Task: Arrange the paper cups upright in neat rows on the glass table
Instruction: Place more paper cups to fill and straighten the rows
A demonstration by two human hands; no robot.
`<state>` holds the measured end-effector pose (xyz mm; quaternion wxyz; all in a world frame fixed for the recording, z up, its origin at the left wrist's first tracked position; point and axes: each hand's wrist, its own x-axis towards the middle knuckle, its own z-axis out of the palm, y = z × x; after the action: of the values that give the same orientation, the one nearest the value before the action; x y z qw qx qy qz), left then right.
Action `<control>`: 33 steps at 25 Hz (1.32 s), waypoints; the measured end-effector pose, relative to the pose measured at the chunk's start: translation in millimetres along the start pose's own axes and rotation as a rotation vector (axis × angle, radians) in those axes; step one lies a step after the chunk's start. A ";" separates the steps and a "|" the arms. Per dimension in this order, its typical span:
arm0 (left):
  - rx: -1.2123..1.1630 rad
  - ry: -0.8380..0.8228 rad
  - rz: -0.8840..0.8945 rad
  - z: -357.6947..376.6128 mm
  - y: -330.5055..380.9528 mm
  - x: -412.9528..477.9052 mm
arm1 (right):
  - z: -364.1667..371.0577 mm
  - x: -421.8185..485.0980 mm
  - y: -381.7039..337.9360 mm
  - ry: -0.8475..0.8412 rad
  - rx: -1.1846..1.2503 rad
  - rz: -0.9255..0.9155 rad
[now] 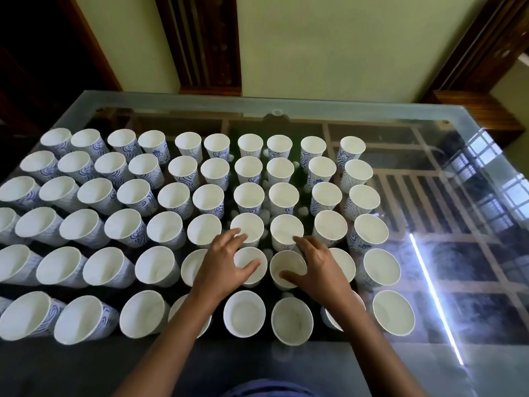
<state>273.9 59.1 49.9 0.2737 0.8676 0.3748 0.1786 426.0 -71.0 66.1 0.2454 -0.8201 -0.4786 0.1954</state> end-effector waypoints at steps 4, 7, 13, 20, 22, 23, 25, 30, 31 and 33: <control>0.001 0.013 0.013 2.5 7.1 -29.5 | 5.3 -25.9 -5.9 0.014 0.011 0.000; -0.001 -0.015 0.031 -2.7 8.1 -49.8 | 4.6 -47.6 -9.8 0.018 0.031 -0.015; 0.048 -0.119 0.012 -7.2 1.3 -90.2 | 12.5 -84.0 -11.0 -0.075 -0.047 -0.050; 0.029 -0.201 0.005 -5.4 -3.7 -100.4 | 24.5 -94.8 -11.7 -0.119 -0.082 -0.023; 0.034 -0.220 0.017 -4.0 -3.3 -101.9 | 23.4 -94.6 -9.7 -0.114 -0.093 -0.026; 0.034 -0.228 0.024 -3.2 -3.0 -103.5 | 23.1 -94.4 -9.0 -0.117 -0.098 -0.031; 0.026 -0.237 0.034 -1.5 -3.5 -106.9 | 23.6 -94.5 -9.0 -0.132 -0.111 -0.039; 0.010 -0.232 0.033 -1.3 -3.9 -110.0 | 23.8 -96.0 -8.4 -0.142 -0.124 -0.045; 0.012 -0.232 0.031 -1.4 -3.6 -109.8 | 23.1 -96.2 -7.6 -0.140 -0.126 -0.047; 0.016 -0.228 0.031 -1.5 -3.1 -109.5 | 22.7 -96.9 -6.7 -0.138 -0.126 -0.052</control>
<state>199.6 -20.5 37.8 0.3049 0.8901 0.3293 0.0798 363.7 -148.7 60.1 0.1647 -0.8058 -0.5269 0.2143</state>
